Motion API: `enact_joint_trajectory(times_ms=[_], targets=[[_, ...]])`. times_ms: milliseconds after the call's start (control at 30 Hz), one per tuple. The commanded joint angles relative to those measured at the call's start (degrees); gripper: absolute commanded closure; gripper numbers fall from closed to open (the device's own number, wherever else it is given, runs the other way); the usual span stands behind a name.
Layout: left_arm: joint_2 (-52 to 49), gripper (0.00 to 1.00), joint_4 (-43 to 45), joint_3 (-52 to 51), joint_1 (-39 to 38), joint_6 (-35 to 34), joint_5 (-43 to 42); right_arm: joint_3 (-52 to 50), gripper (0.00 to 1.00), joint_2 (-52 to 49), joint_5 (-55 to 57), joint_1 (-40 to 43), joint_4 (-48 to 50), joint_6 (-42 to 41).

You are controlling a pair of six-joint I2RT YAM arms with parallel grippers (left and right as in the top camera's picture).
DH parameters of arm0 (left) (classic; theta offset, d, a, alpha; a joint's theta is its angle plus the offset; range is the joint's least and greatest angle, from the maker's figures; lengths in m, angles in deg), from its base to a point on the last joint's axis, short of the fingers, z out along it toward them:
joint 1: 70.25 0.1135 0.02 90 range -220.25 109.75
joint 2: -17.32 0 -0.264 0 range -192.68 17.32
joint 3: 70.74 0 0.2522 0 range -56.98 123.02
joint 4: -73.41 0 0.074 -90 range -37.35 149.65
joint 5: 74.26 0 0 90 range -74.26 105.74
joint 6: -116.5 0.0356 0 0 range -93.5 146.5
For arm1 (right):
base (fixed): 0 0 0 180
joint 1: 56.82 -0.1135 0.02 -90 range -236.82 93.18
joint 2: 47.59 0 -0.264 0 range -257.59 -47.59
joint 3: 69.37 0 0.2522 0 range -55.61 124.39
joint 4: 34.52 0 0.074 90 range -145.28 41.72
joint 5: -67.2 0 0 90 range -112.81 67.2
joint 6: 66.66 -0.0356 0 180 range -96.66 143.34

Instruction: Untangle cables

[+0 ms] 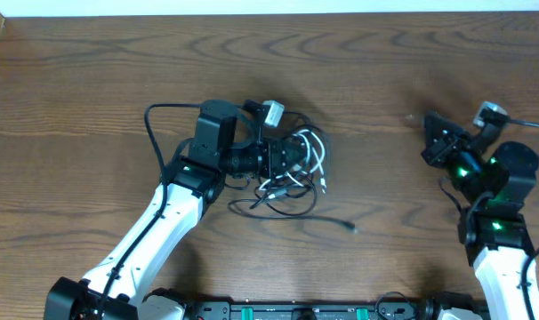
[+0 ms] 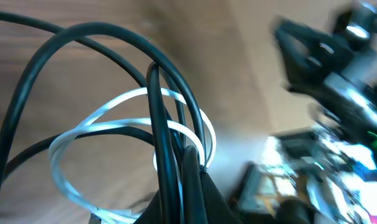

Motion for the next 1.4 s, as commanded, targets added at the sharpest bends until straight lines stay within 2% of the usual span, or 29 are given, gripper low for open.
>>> enact_joint_trajectory(times_ms=[0,67,167,267,300,367,433,467,500,567,600,667,700,767,900,1000,1133,1233,1300,1367], targets=[[0.44,0.92,-0.26,-0.22,0.0,0.13,12.66,0.39,0.99,1.99,0.24,1.42,-4.2,2.12],[0.44,0.92,-0.26,-0.22,-0.02,-5.77,17.55,0.39,0.99,2.36,-0.02,1.38,-7.26,2.12],[0.44,0.92,-0.28,-0.22,-0.02,-19.47,25.38,0.39,0.96,2.34,0.02,1.38,-12.72,2.12],[0.39,0.92,-0.26,-0.22,-0.15,-34.47,31.26,0.37,0.89,2.34,0.04,1.38,-17.86,2.12],[0.35,0.92,-0.22,-0.22,-0.37,-39.26,32.94,0.37,0.83,2.34,0.04,1.38,-19.8,2.1],[0.2,0.86,0.44,-0.22,-1.25,-49.37,35.63,0.37,0.76,2.27,0.02,1.33,-22.86,2.1],[-0.13,0.84,1.68,-0.22,-2.64,-55.71,36.94,0.37,0.74,2.12,0.02,1.14,-25.73,2.1],[-0.42,0.84,2.47,-0.22,-3.52,-56.78,37.51,0.37,0.72,2.03,0.02,0.92,-27.36,2.1],[-0.74,0.83,3.32,-0.22,-4.52,-56.76,38.21,0.35,0.69,1.97,0.02,0.74,-28.76,2.1],[-1.62,0.72,3.85,-0.22,-6.71,-55.78,39.67,0.35,0.64,1.77,0.02,0.37,-31.01,2.1],[-2.12,0.65,3.85,-0.22,-7.63,-53.02,39.8,0.35,0.62,1.66,0.0,0.17,-32.0,2.1],[-3.3,0.43,3.41,-0.22,-9.22,-44.26,39.74,0.35,0.57,1.57,0.07,-0.24,-34.05,2.12],[-3.89,0.23,2.54,-0.22,-9.94,-39.32,39.71,0.35,0.54,1.53,0.04,-0.35,-34.75,2.12],[-4.96,0.08,-0.98,-0.22,-11.1,-28.96,39.74,0.35,0.47,1.36,0.07,-0.44,-35.78,2.12],[-6.84,0.07,-9.55,-0.22,-11.54,-13.77,40.3,0.24,0.37,0.98,0.31,-1.29,-35.74,2.12],[-8.07,0.07,-16.28,-0.22,-11.54,-7.69,47.32,0.24,0.34,0.04,0.26,-2.29,-35.36,2.12],[-9.97,0.07,-22.14,-0.26,-11.54,-7.63,58.47,0.24,0.31,-1.86,-0.52,-4.31,-35.41,2.12],[-11.43,0.07,-21.35,-0.28,-11.54,-8.61,58.82,0.24,0.29,-3.5,-2.84,-6.67,-35.39,2.12],[-12.07,0.02,-20.28,-0.28,-11.54,-10.84,58.4,0.24,0.28,-4.5,-3.02,-8.57,-35.08,2.1],[-12.39,0.02,-19.65,-0.28,-11.54,-14.73,58.36,0.24,0.27,-5.6,-2.93,-10.73,-34.36,2.1]])
